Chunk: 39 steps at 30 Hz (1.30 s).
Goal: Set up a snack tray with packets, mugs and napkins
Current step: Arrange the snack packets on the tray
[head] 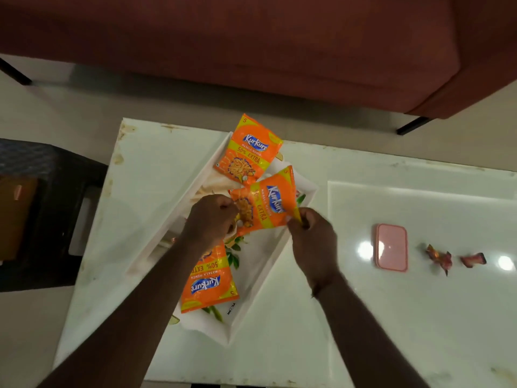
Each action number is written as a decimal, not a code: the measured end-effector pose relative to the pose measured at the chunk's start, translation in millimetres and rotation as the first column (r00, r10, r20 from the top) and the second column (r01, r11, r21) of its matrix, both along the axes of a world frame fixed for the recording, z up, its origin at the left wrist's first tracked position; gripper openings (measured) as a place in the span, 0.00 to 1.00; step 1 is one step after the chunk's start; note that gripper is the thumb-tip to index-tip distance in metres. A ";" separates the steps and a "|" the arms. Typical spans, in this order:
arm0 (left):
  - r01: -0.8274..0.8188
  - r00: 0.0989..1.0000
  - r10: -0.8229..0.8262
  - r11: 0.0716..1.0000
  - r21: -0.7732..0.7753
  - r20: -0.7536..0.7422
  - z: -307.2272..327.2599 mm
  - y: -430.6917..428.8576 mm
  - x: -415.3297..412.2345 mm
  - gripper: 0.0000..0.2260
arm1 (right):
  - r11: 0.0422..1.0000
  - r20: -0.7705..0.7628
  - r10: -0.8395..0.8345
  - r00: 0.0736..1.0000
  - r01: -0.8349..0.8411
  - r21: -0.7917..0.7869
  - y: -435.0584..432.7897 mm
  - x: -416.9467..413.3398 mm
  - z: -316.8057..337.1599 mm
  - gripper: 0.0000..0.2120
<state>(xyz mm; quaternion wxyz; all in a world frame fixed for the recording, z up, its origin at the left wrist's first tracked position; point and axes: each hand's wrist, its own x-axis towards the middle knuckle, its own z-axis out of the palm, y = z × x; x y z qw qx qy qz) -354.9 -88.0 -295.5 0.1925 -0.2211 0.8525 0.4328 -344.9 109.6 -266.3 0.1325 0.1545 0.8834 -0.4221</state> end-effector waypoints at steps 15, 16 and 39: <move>-0.557 0.829 0.526 0.747 0.364 0.190 -24.9 93.0 -16.6 0.07 | 0.945 0.054 0.148 0.987 -0.158 0.287 41.5 -119.7 -19.1 0.07; -0.564 0.823 0.536 0.737 0.373 0.186 -25.3 94.2 -18.4 0.08 | 0.946 0.051 0.136 0.989 -0.145 0.291 41.6 -121.5 -21.3 0.08; -0.065 0.989 0.033 0.972 -0.227 -0.142 14.8 -70.2 104.8 0.07 | 0.816 0.604 -0.272 0.749 0.512 -0.269 -42.5 130.6 6.4 0.05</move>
